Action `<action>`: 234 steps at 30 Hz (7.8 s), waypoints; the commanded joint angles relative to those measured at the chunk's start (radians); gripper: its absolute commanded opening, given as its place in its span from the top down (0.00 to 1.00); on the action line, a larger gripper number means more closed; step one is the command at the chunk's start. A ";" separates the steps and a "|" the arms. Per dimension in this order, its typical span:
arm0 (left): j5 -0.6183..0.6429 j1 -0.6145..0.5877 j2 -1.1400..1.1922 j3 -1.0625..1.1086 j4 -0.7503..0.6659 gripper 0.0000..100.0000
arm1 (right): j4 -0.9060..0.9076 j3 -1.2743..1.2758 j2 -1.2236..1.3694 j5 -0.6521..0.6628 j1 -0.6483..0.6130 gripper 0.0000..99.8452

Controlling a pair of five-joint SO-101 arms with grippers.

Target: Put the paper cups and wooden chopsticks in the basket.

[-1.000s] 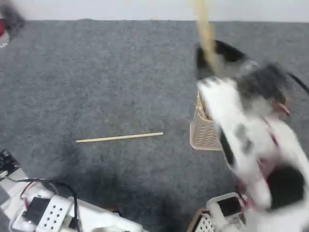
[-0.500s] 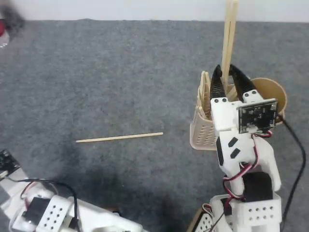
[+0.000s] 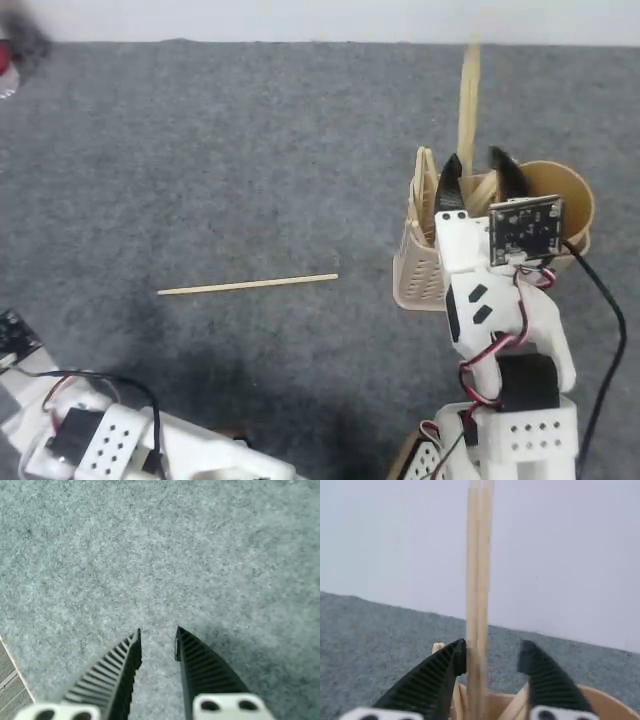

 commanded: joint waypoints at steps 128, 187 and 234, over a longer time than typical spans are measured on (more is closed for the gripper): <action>-0.011 -0.005 -0.011 -0.004 -0.017 0.89 | 0.842 -1.129 0.593 0.026 0.303 0.77; -0.011 -0.008 -0.011 -0.004 -0.017 0.89 | 0.885 -0.723 0.963 -0.041 0.018 0.99; -0.008 -0.008 -0.011 -0.004 -0.017 0.89 | 1.125 -1.343 1.187 -0.606 -0.018 0.99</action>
